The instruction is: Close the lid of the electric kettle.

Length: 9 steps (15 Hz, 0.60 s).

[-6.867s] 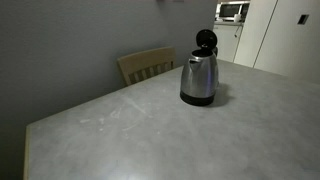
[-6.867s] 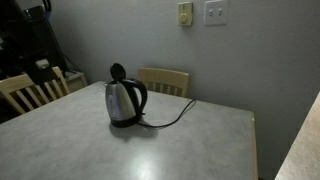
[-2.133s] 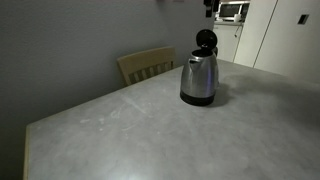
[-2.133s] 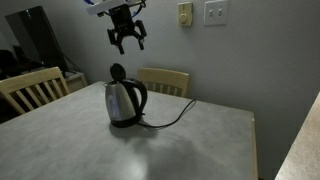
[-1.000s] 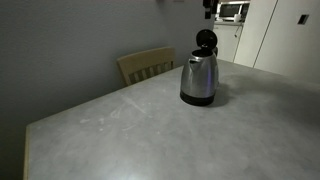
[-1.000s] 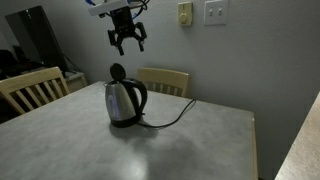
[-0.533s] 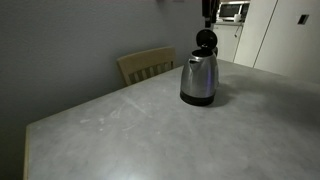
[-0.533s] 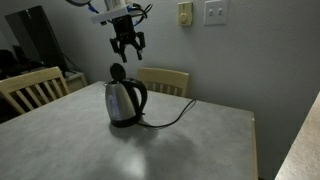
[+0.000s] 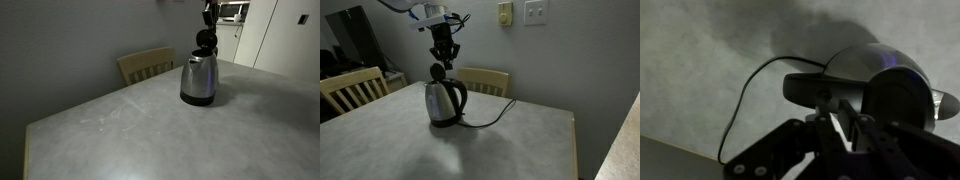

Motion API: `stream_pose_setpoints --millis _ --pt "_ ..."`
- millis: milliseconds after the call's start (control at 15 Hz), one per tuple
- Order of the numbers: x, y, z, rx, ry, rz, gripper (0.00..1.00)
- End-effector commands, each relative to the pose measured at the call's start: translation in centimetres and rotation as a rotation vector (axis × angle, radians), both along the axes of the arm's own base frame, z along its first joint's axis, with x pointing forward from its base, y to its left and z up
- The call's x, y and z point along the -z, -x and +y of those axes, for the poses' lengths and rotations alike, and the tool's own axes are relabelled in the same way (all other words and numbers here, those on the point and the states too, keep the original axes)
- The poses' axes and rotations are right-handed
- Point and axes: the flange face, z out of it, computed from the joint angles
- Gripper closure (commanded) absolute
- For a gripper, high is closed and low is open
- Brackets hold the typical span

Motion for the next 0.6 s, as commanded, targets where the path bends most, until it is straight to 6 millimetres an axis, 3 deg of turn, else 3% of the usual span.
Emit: stream_pose_setpoints --millis 0,533 --pt "0.7 -0.2 1.3 -0.018 -0.005 0.047 1.00" --pt "2.4 -0.2 4.8 -0.117 -0.038 0.138 1.00"
